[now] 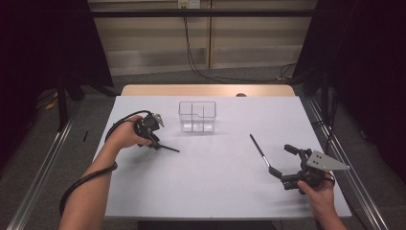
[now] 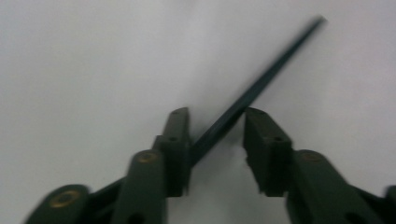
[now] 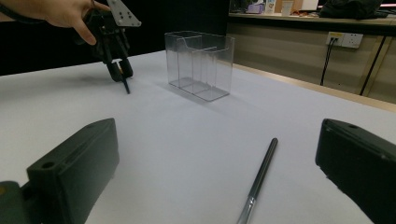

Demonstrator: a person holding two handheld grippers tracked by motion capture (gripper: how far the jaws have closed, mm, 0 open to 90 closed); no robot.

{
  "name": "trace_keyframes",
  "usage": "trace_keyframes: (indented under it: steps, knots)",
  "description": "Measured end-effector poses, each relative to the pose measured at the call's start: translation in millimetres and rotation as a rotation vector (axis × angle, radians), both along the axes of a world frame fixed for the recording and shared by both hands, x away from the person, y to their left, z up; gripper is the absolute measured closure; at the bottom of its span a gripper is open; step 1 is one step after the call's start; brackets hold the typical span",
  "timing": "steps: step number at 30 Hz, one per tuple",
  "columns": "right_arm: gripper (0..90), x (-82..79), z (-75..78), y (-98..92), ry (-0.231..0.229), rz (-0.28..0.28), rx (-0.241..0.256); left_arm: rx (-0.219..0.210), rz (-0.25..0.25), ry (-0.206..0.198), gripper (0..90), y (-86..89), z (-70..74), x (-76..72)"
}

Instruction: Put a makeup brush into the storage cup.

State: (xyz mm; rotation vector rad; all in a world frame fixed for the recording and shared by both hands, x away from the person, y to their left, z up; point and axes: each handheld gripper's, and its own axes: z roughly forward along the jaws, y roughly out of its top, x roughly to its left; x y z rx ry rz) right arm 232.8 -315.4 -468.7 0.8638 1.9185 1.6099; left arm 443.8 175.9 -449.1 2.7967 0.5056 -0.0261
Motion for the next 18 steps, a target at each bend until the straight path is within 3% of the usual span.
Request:
trace_keyframes:
  steps: [2, 6, 12, 18]
  knots:
    - [0.0, -0.5, 0.2, 0.1, -0.002, -0.004, -0.002, 0.031, 0.032, 0.031, 82.5, -0.2, 1.4, -0.9]
    - [0.0, -1.4, 0.6, 2.0, -0.001, 0.002, -0.007, 0.040, 0.031, 0.060, 83.1, 1.4, 2.3, -4.9]
    - [0.0, 0.8, -0.5, 3.1, 0.008, 0.006, -0.011, 0.049, 0.075, 0.097, 83.3, 3.4, 3.4, -8.6]
    - [0.0, 2.2, -0.8, 2.6, 0.013, 0.006, -0.013, 0.054, 0.081, 0.090, 83.3, 4.1, 5.9, -10.6]
